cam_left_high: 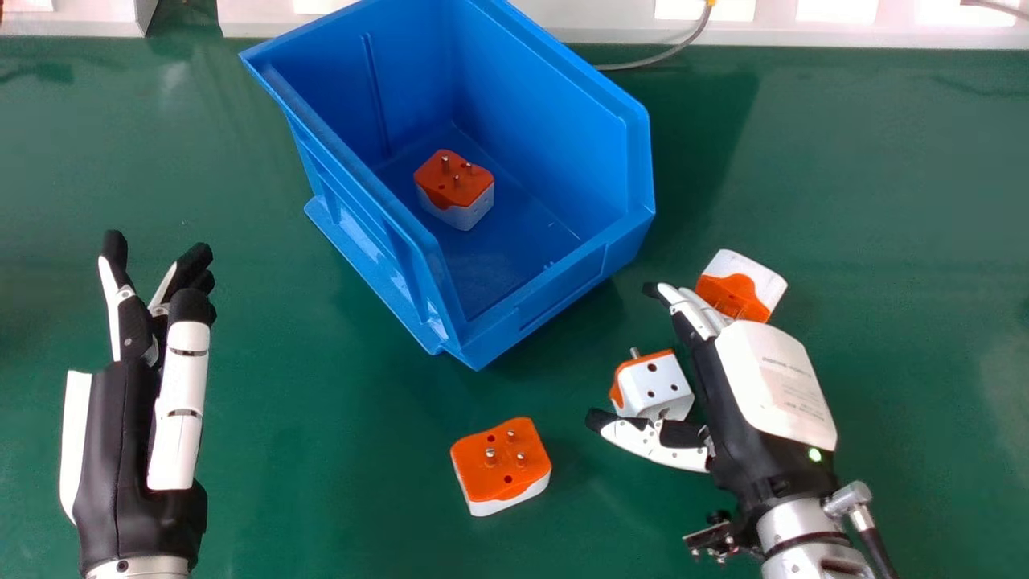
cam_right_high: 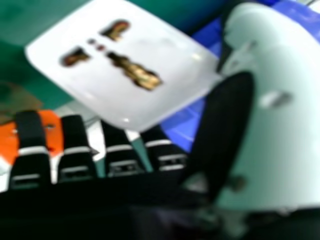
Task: Pick all objects and put in blue box
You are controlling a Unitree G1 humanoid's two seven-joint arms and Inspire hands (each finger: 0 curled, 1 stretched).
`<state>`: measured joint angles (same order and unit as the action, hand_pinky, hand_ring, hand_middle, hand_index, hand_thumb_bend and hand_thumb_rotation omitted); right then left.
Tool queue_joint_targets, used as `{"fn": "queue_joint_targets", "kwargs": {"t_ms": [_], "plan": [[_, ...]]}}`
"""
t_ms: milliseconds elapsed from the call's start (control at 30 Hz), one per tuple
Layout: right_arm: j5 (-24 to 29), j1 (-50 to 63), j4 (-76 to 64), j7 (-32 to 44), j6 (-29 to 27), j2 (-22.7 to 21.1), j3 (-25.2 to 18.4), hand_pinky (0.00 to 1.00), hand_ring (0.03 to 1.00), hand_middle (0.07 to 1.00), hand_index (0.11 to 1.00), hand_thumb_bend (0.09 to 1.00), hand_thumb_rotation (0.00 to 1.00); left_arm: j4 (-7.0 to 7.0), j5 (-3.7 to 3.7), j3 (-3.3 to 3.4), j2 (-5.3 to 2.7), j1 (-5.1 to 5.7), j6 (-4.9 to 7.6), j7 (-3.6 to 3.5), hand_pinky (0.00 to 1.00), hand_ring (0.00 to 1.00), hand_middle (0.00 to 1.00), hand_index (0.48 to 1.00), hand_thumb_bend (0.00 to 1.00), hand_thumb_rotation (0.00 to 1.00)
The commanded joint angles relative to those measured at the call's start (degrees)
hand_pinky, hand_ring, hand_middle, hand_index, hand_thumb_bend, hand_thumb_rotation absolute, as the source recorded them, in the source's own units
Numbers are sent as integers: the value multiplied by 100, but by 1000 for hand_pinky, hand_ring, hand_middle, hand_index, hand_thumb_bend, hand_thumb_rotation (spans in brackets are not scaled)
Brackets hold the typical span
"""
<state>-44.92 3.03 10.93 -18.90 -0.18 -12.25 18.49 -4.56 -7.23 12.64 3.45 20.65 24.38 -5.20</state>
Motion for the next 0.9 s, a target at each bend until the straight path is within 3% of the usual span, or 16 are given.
{"fn": "queue_joint_targets", "kwargs": {"t_ms": [0, 100, 167, 367, 567, 767, 867], "plan": [[0, -16, -17, -140, -11, -6, 29, 725, 841, 880, 867, 461, 414, -118, -13, 41, 83, 6, 82, -45, 935, 931, 918, 934, 505, 847], [-49, 26, 12, -142, 13, -24, 84, 737, 846, 884, 873, 453, 452, -125, -77, 46, 92, -4, 75, -80, 938, 936, 924, 938, 498, 845], [-37, 45, 49, -185, -9, -12, 96, 735, 844, 881, 870, 469, 426, -141, -109, 53, 97, -10, 47, -104, 939, 938, 926, 941, 498, 845], [-33, -53, 333, -308, -2, -9, 142, 726, 833, 870, 859, 467, 372, -188, -129, 75, 106, -16, -1, -107, 955, 948, 936, 952, 506, 849], [14, -323, 851, -486, -20, 11, 177, 718, 821, 860, 848, 450, 347, -145, -205, 103, 137, -39, 45, -154, 955, 950, 936, 946, 489, 861], [122, -606, 1298, -575, -60, 33, 170, 716, 817, 851, 835, 427, 318, -128, -192, 138, 183, -27, 82, -163, 948, 947, 936, 944, 499, 865], [189, -724, 1528, -669, -146, 59, 149, 691, 794, 827, 807, 432, 230, -98, -221, 154, 203, -24, 139, -202, 943, 943, 932, 939, 486, 873]]}}
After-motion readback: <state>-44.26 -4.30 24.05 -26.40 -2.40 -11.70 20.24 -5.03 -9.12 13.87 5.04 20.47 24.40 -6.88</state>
